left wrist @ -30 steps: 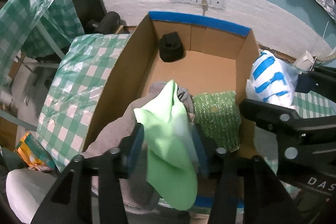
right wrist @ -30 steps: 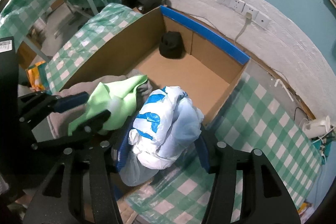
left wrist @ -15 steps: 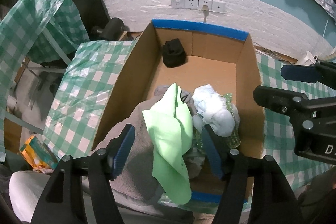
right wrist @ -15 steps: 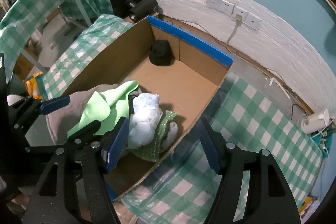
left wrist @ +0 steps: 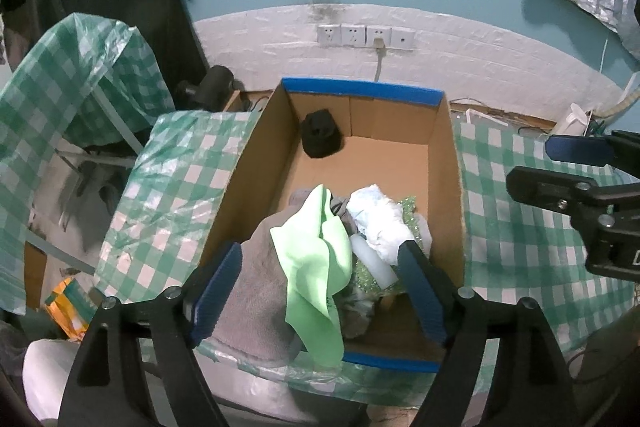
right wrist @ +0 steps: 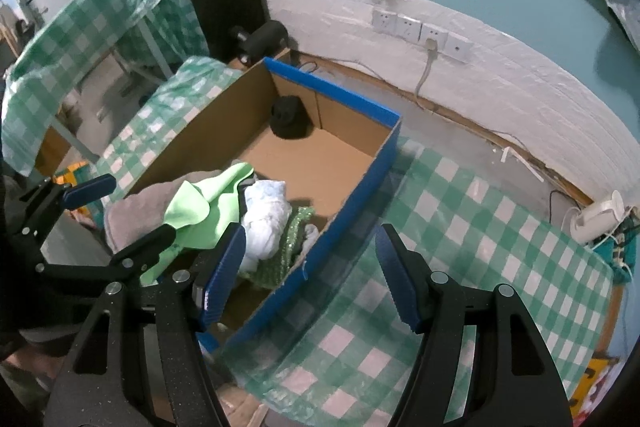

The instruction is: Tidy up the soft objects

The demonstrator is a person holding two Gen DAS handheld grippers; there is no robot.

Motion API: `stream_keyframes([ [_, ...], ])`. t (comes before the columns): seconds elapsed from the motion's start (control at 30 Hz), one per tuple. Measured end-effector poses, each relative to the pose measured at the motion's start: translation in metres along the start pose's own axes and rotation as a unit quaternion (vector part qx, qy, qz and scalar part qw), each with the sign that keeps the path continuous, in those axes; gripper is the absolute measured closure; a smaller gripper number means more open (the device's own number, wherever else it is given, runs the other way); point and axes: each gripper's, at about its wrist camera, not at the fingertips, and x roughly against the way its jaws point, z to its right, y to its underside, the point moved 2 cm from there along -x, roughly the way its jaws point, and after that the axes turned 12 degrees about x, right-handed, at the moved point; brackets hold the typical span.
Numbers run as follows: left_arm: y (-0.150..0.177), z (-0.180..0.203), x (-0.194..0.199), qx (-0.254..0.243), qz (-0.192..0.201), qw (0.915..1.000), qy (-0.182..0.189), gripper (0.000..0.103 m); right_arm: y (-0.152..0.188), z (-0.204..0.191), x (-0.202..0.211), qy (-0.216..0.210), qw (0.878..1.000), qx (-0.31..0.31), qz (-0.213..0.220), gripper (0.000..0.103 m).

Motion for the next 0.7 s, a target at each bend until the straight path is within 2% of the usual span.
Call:
stream_keyframes([
  [0.03,0.000,0.002,0.002,-0.005,0.002,1.0000,0.000,0.016,0.001,0.000,0.002,0.000,1.000,-0.001,0.003,0.034],
  [0.23,0.001,0.015,0.017,-0.027,0.025,0.9993,-0.007,0.014,0.012,0.005,0.023,0.007,1.000,-0.008,0.022,0.032],
  [0.53,0.003,0.027,0.037,-0.030,0.046,0.9984,0.015,0.002,0.034,0.016,0.047,0.012,0.999,-0.025,0.045,0.032],
  [0.7,0.004,0.036,0.043,-0.042,0.057,0.9974,0.012,0.002,0.045,0.023,0.052,0.010,0.998,-0.038,0.052,0.032],
])
